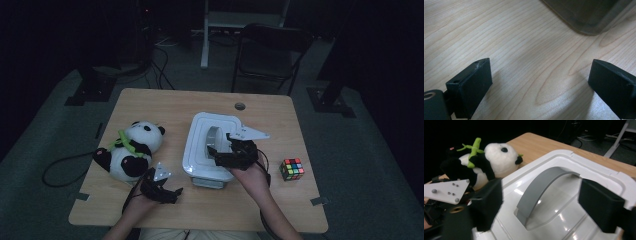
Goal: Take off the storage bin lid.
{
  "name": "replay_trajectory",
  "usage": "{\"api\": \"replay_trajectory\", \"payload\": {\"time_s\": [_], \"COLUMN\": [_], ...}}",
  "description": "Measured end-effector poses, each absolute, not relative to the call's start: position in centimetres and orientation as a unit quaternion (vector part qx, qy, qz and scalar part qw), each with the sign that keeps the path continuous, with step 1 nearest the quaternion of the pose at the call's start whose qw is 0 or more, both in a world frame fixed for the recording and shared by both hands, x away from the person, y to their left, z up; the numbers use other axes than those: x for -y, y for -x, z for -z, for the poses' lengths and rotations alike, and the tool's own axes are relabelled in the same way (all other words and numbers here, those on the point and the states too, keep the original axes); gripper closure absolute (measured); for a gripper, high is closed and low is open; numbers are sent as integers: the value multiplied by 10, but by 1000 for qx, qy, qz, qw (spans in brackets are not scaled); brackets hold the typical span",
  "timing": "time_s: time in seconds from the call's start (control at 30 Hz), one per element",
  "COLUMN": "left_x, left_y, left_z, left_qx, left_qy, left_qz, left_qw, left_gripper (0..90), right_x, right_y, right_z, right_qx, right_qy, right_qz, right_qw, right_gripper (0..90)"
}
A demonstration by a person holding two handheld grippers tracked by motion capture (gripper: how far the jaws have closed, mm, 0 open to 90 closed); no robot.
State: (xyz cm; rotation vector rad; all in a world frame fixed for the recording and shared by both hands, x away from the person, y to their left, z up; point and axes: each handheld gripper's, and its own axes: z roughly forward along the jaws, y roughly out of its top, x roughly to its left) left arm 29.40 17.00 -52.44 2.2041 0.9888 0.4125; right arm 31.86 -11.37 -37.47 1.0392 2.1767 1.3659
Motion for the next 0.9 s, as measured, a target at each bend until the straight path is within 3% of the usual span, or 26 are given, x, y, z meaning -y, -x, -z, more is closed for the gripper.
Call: {"api": "replay_trajectory", "payload": {"time_s": [0.13, 0.3, 0.37, 0.57, 0.7, 0.9], "left_x": [-170, -170, -170, -170, -170, -170], "left_y": [-294, -294, -294, -294, -294, -294], "left_z": [524, 524, 524, 525, 525, 525], "left_qx": [-379, -380, -379, -379, -379, -380], "left_qy": [-846, -846, -846, -846, -846, -846], "left_qz": [-158, -158, -158, -160, -159, -159], "left_qw": [339, 339, 339, 339, 339, 339], "left_gripper": [57, 57, 57, 57, 57, 57], "right_x": [110, 107, 105, 97, 98, 100], "right_y": [-321, -324, -325, -328, -327, -326], "right_z": [380, 388, 392, 403, 406, 409], "right_qx": [-775, -781, -789, -813, -812, -805], "right_qy": [-372, -373, -368, -351, -344, -346], "right_qz": [-480, -472, -466, -439, -451, -461], "right_qw": [177, 166, 158, 153, 140, 138], "right_gripper": [314, 361, 425, 461, 633, 658]}}
